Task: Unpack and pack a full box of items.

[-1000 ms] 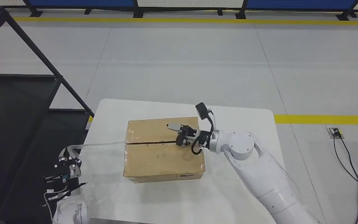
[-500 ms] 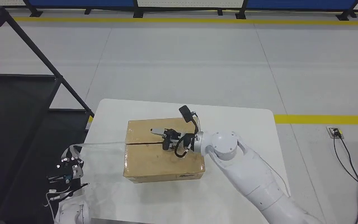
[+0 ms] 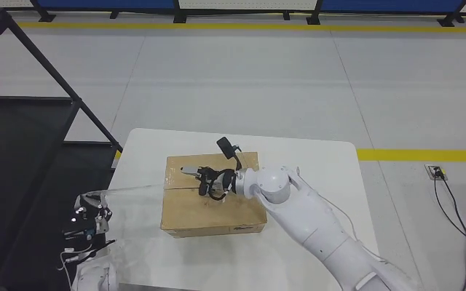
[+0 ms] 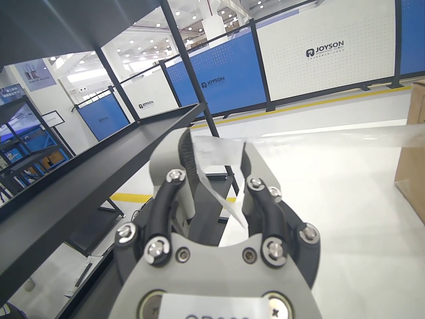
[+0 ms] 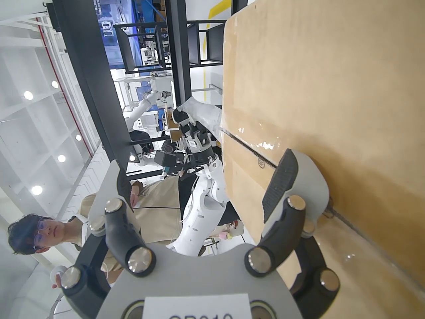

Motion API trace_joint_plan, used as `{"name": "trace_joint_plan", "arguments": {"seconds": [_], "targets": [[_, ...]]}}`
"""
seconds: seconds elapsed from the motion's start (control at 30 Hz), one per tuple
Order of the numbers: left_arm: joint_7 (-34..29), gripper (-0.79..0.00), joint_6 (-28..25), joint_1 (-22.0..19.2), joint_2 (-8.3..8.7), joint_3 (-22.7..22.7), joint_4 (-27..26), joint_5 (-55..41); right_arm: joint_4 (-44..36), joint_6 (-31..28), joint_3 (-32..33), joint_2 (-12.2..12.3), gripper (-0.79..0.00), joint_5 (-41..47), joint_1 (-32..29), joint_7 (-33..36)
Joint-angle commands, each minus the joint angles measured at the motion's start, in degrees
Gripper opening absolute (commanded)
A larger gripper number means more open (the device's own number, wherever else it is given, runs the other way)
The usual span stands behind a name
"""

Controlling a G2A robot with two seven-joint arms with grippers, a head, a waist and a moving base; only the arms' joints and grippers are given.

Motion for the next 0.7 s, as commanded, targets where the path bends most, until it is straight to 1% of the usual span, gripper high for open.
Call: {"name": "trace_joint_plan", "arguments": {"seconds": [0.0, 0.47, 0.67], "targets": [[0.0, 0.0, 0.0, 0.2, 0.0, -0.1, -0.1, 0.1, 0.9, -0.3, -0.2, -0.4, 0.0, 0.1, 0.4, 0.2], [-0.1, 0.0, 0.2, 0.6, -0.11, -0.1, -0.9, 1.4, 6.2, -2.3, -0.4, -2.8, 0.0, 0.5, 2.5, 1.9], [0.2, 0.0, -0.3, 1.4, 0.05, -0.4, -0.1, 3.4, 8.0, -2.6, -0.3, -3.5, 0.0, 0.3, 3.2, 2.5]]}}
